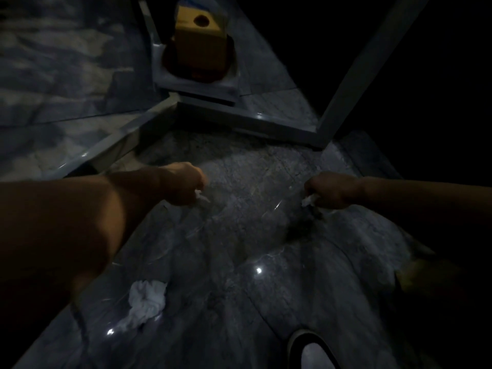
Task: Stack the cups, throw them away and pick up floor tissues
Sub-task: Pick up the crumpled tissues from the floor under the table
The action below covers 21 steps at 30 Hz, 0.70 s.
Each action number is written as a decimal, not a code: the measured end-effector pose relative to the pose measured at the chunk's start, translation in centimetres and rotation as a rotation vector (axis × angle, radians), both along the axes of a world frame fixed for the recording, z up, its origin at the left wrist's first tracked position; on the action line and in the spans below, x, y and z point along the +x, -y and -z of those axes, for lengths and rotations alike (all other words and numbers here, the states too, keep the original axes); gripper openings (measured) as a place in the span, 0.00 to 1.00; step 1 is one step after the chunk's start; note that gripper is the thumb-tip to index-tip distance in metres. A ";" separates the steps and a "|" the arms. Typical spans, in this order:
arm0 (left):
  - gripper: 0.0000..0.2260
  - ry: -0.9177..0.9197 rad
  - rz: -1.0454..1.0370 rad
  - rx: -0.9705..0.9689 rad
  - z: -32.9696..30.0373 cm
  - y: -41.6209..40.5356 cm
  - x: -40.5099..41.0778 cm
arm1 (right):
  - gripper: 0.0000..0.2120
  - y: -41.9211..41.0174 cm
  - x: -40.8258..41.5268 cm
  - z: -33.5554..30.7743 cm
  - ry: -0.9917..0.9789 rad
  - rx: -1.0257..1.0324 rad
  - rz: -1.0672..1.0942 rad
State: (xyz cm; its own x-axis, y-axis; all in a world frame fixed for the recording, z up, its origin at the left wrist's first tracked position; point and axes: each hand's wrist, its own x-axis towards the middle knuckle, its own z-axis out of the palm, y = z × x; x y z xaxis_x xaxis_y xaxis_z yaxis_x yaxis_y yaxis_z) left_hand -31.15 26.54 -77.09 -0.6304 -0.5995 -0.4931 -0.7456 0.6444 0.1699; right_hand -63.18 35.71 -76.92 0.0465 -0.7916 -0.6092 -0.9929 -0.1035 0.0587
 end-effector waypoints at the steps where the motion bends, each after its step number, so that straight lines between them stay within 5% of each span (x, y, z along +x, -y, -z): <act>1: 0.11 0.013 0.001 0.011 0.0 0.0 0.3 | 0.10 0.1 0.1 0.0 0.006 -0.002 -0.002; 13: 0.14 -0.033 -0.356 0.261 0.0 -0.6 -1.9 | 0.17 -0.7 -0.3 -0.1 -0.051 0.107 -0.034; 16: 0.23 -0.192 -0.605 0.525 -0.3 0.1 -2.2 | 0.16 -0.7 -0.3 -0.1 -0.060 0.104 -0.047; 21: 0.13 -0.337 -0.851 1.136 -2.0 1.8 -2.4 | 0.15 -0.6 -0.1 -0.2 -0.036 0.114 -0.043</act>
